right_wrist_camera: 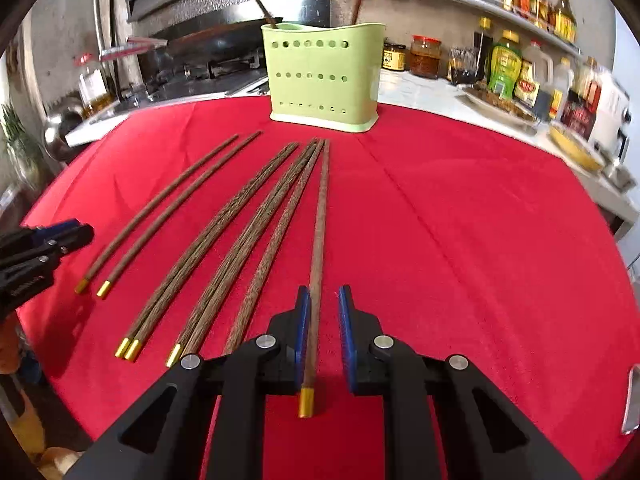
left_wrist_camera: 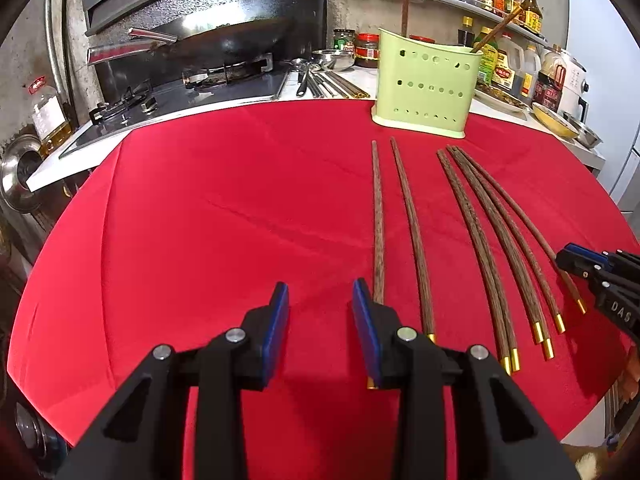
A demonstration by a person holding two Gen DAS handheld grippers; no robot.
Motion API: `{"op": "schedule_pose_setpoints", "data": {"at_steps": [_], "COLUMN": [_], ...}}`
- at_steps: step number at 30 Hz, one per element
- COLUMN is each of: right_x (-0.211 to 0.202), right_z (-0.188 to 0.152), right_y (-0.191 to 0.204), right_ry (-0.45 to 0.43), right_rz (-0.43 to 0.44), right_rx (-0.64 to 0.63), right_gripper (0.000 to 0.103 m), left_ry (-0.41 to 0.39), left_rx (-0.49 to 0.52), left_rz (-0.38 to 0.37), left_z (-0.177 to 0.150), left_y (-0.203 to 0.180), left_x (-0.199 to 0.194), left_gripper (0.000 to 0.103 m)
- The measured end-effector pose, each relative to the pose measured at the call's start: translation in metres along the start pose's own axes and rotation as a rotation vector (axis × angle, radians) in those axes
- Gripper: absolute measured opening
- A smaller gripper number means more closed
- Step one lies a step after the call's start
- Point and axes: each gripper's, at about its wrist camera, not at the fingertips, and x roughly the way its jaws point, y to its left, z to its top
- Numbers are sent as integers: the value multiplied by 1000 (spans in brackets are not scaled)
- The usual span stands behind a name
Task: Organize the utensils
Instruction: 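Move both open tools back over the remaining chopsticks, then close the right tool on a chopstick while the left tool grasps another chopstick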
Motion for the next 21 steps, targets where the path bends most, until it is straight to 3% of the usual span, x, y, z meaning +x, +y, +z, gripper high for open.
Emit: {"op": "schedule_pose_setpoints", "data": {"at_steps": [14,15,17,21], "right_x": [-11,-11,-12,-19], "right_z": [-22,-22,-23,-32], "right_y": [-14,-16,-17,-18], "right_ry": [-21,-22,-24,-29], "right_rz": [-59,-56,-43,-24], "right_rx": [-14,-12,-10,-23], "right_gripper": [16,16,17,18], "left_ry": [44,42,44,48], "left_rx": [97,105,120,164], "left_rz": [-41,-35,-25,17], "left_z": [-12,-12,-12,-18], "left_y": [-27,-29,-34,-37], "left_x": [8,8,6,1], "left_gripper": [32,30,10,7]}}
